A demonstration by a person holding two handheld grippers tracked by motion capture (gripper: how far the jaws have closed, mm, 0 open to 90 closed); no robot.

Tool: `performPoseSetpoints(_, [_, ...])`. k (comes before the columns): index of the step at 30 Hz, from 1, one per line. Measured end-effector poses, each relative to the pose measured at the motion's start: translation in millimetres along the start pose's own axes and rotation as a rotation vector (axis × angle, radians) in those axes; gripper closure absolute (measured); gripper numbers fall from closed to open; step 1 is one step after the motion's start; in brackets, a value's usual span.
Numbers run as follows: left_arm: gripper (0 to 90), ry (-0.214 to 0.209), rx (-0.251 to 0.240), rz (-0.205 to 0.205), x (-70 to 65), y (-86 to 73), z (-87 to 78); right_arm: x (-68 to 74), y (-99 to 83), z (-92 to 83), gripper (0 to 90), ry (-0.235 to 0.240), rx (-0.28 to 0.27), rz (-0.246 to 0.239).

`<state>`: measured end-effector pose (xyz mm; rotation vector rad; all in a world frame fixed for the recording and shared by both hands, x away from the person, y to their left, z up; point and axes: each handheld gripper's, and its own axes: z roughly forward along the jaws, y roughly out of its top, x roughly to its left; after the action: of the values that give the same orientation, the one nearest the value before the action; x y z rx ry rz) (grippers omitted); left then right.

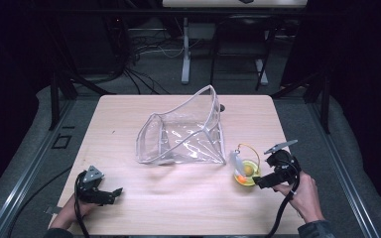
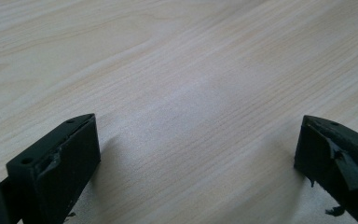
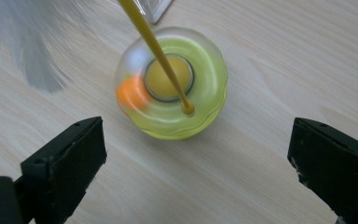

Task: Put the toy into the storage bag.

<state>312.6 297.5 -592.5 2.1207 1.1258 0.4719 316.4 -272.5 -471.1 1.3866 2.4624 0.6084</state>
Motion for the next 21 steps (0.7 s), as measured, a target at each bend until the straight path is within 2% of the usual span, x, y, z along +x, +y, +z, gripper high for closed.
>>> performPoseSetpoints(7, [0.0, 0.0, 0.0, 0.0, 0.0, 0.0, 0.0, 2.1, 11.6, -6.5, 6.9, -0.006, -0.022, -0.016])
performPoseSetpoints(9, [0.0, 0.0, -0.001, 0.002, 0.1, 0.1, 0.0, 3.6, 16.7, -11.8, 13.3, -0.012, -0.037, -0.025])
performPoseSetpoints(11, [0.0, 0.0, 0.0, 0.0, 0.0, 0.0, 0.0, 4.1, 19.9, -15.5, 14.8, -0.022, -0.041, -0.041])
performPoseSetpoints(12, [0.0, 0.0, 0.0, 0.0, 0.0, 0.0, 0.0, 4.1, 19.9, -15.5, 14.8, -0.022, -0.041, -0.041])
performPoseSetpoints(13, [0.0, 0.0, 0.0, 0.0, 0.0, 0.0, 0.0, 4.7, 22.6, -18.7, 18.7, -0.023, -0.049, -0.045])
performPoseSetpoints(16, [0.0, 0.0, 0.0, 0.0, 0.0, 0.0, 0.0, 5.1, 25.0, -21.7, 20.0, -0.028, -0.059, -0.044])
performPoseSetpoints(17, [0.0, 0.0, 0.0, 0.003, 0.2, 0.1, 0.0, 5.5, 27.2, -24.2, 25.8, -0.036, -0.066, -0.05])
performPoseSetpoints(20, [0.0, 0.0, 0.0, 0.004, 0.2, 0.1, 0.0, 7.1, 30.5, -26.1, 33.5, -0.034, -0.067, -0.061])
performPoseSetpoints(21, [0.0, 0.0, 0.0, 0.004, 0.2, 0.1, 0.0, 7.1, 30.5, -26.1, 33.5, -0.034, -0.067, -0.061])
